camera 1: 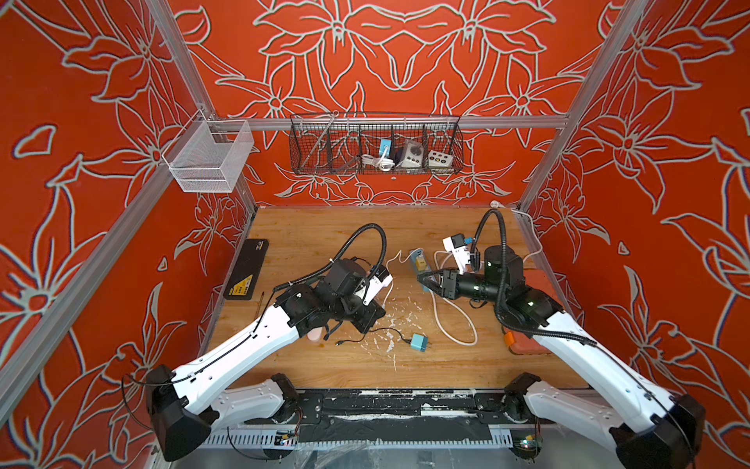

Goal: Charge the bluetooth headset
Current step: Adjust the charging cable.

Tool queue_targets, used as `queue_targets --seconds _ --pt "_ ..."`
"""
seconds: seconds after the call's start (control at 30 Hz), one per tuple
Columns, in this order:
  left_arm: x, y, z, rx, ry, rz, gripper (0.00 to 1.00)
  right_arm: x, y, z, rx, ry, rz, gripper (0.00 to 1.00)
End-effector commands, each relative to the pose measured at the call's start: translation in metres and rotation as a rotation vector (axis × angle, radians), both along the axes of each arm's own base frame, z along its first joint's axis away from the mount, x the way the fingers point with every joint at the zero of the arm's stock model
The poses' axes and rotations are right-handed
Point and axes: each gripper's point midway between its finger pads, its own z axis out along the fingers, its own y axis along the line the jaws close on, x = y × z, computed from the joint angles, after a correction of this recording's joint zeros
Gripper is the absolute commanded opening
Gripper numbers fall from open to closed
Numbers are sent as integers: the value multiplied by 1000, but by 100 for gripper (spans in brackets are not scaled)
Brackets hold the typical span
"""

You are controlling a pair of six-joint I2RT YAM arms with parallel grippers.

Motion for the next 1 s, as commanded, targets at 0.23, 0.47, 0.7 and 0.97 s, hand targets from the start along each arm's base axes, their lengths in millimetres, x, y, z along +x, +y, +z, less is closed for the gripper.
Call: queue_targets --seconds 0.23,0.47,0.7,0.97 --pt "-34 -8 16 -78 68 -186 0 -54 12 13 33 -316 327 54" --pt "-38 -13 16 -103 95 -215 0 -72 13 39 86 -607 365 65" --pt "-38 -15 13 -96 111 -220 0 -84 32 35 20 -639 501 68" --pt "-40 -16 16 -109 110 -231 0 -89 50 26 -48 -678 589 68"
